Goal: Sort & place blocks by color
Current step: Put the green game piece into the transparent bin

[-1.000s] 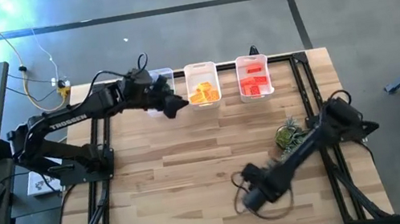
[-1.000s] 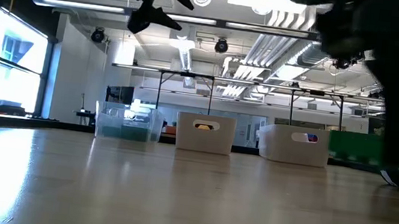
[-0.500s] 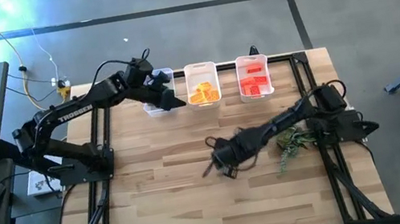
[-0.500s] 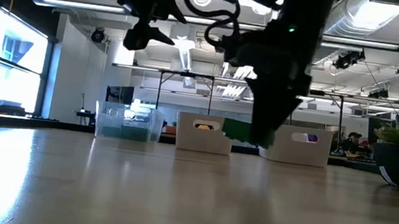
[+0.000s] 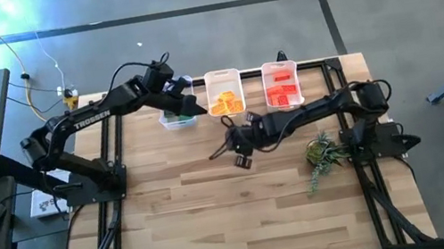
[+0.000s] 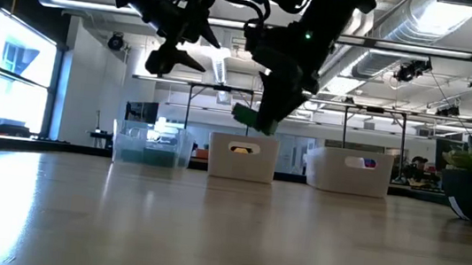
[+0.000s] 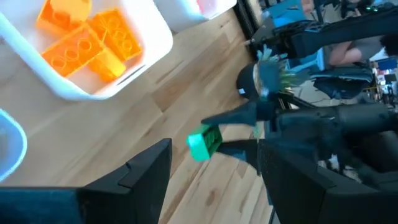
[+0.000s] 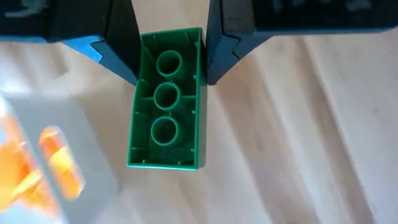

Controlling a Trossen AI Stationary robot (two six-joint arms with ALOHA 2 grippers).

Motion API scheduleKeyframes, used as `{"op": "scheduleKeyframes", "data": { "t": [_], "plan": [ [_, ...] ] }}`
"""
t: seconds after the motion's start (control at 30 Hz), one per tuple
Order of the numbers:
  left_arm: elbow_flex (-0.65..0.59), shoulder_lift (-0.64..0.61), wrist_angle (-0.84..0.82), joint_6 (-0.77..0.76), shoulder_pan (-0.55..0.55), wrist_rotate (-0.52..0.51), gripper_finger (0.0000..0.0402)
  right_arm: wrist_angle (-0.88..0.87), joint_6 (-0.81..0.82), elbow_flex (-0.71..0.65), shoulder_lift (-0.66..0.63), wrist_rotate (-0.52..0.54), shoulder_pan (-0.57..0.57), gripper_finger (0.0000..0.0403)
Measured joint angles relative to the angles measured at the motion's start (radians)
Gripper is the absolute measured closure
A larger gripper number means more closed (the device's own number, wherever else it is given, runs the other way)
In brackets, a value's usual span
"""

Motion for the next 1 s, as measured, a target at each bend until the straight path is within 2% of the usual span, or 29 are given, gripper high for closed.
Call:
{"op": "scheduleKeyframes", "data": {
  "t": [0.23,0.43,0.67,1.0],
  "plan": [
    [0.0,0.011,0.033,-0.063,-0.004,0.002,0.0174,0.094,-0.175,0.001,-0.015,0.037,-0.053,0.0288],
    [0.0,0.01,0.042,-0.117,-0.003,0.0,0.0174,0.192,-0.303,0.001,-0.015,0.12,-0.065,0.0288],
    [0.0,0.01,0.044,-0.148,-0.005,-0.009,0.0174,0.302,-0.376,0.004,-0.023,0.218,-0.065,0.0288],
    [0.0,0.013,0.06,-0.186,-0.023,-0.058,0.0174,0.31,-0.417,0.118,-0.023,0.233,-0.101,0.0288]
  ]
}}
